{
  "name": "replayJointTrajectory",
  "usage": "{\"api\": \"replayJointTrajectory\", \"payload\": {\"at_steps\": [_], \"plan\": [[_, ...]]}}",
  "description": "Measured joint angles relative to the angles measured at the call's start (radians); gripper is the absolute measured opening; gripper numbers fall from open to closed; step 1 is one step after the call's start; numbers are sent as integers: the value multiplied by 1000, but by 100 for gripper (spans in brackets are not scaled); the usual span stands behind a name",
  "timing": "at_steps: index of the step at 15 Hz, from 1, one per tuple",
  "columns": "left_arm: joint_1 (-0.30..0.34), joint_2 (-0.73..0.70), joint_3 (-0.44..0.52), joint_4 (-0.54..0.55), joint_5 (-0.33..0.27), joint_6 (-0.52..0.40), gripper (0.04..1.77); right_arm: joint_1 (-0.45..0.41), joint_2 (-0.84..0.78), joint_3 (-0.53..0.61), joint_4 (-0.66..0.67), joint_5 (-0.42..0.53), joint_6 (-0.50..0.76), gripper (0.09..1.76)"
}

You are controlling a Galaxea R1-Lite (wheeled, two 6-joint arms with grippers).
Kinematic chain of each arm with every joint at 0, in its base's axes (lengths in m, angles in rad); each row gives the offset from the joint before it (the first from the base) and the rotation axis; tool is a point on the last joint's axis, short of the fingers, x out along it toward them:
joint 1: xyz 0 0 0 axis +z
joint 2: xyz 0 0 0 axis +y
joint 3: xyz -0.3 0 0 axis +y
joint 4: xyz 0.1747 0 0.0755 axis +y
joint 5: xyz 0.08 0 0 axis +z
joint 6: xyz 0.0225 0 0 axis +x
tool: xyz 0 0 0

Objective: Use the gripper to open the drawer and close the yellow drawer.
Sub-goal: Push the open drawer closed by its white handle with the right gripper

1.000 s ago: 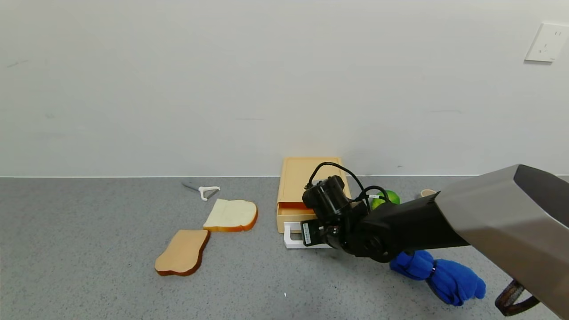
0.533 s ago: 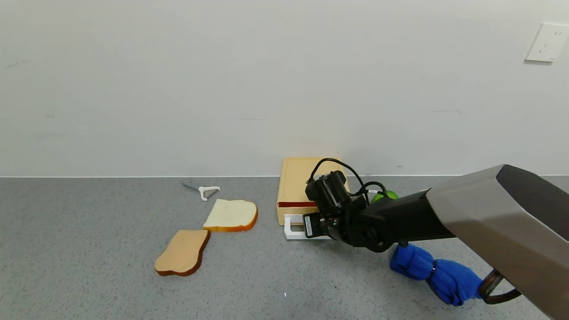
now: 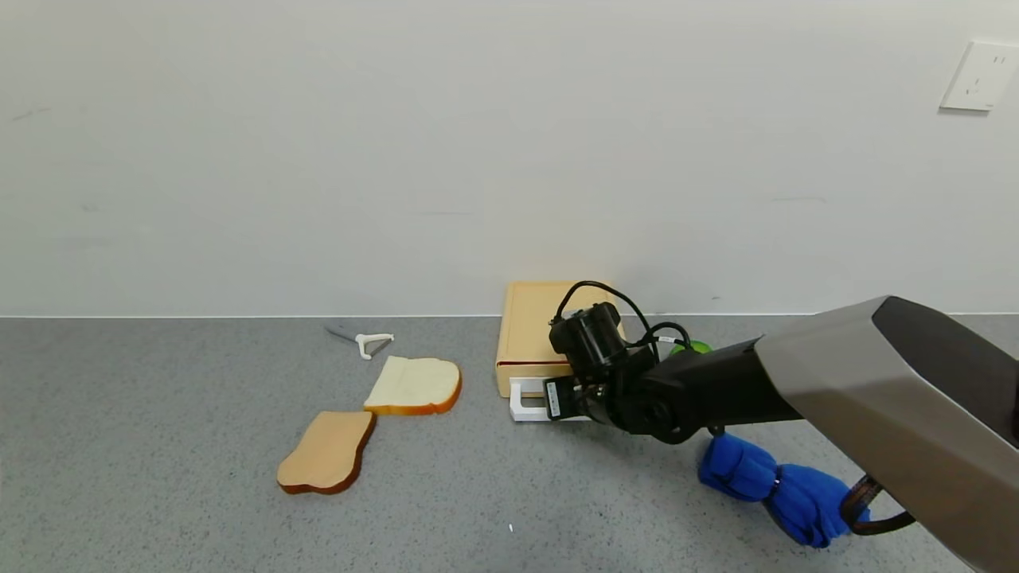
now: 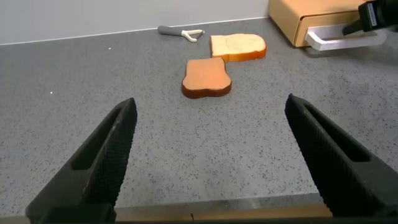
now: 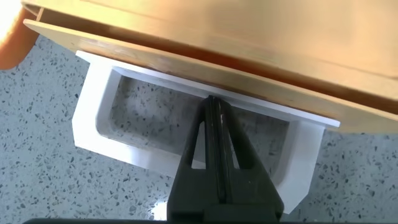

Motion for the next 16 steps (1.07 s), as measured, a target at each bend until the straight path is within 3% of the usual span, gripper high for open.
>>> {"api": "replayJointTrajectory", "payload": {"at_steps": [16], "plan": [[0,0,0,0,0,0,172,3,-10,-16,13,3,-6,11]]}}
